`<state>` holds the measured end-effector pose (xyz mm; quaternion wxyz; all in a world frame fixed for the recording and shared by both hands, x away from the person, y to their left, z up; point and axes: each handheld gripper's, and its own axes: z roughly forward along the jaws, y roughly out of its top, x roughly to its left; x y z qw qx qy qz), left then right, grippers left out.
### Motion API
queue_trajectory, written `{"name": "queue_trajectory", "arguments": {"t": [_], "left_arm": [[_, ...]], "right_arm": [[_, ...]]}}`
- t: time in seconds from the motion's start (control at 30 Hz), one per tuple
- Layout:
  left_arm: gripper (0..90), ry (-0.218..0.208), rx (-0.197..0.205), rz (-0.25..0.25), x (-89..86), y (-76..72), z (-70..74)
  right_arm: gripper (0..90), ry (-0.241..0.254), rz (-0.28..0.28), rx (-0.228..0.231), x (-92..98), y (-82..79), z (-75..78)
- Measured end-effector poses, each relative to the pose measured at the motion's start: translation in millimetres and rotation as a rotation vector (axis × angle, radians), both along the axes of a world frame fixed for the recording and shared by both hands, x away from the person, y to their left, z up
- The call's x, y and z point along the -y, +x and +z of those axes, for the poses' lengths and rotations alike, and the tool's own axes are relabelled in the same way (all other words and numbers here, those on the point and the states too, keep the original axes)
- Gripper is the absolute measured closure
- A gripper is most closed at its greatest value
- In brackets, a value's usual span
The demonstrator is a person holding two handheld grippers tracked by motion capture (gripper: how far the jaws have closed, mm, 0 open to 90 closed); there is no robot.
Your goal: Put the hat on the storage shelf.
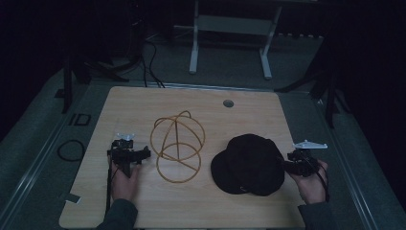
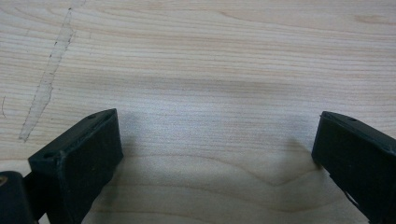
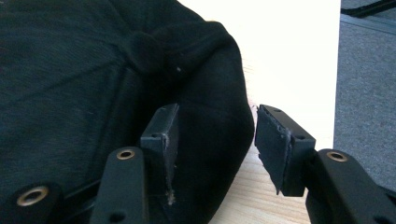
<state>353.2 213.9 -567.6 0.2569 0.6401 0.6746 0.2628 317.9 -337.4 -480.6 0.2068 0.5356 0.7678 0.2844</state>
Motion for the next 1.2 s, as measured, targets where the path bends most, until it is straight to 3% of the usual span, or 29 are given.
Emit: {"name": "queue_trajectory", "arguments": {"t": [0.2, 0.6, 0.7, 1.2], "left_arm": [[1.2, 0.000, 0.000, 0.000, 0.0, 0.0, 0.0], [1.2, 0.000, 0.001, 0.000, 0.0, 0.0, 0.0], [1.2, 0.000, 0.001, 0.000, 0.0, 0.0, -0.1], [1.2, 0.000, 0.000, 0.000, 0.0, 0.0, 0.0]], "right_arm": [[46.7, -0.025, 0.051, -0.002, -10.6, -0.7, 15.7], [42.8, -0.029, 0.140, -0.024, -28.8, -0.8, 37.3], [41.4, -0.008, 0.175, -0.032, -35.1, -0.9, 40.8], [36.8, -0.019, 0.282, -0.048, -76.0, -6.4, 47.9]]}}
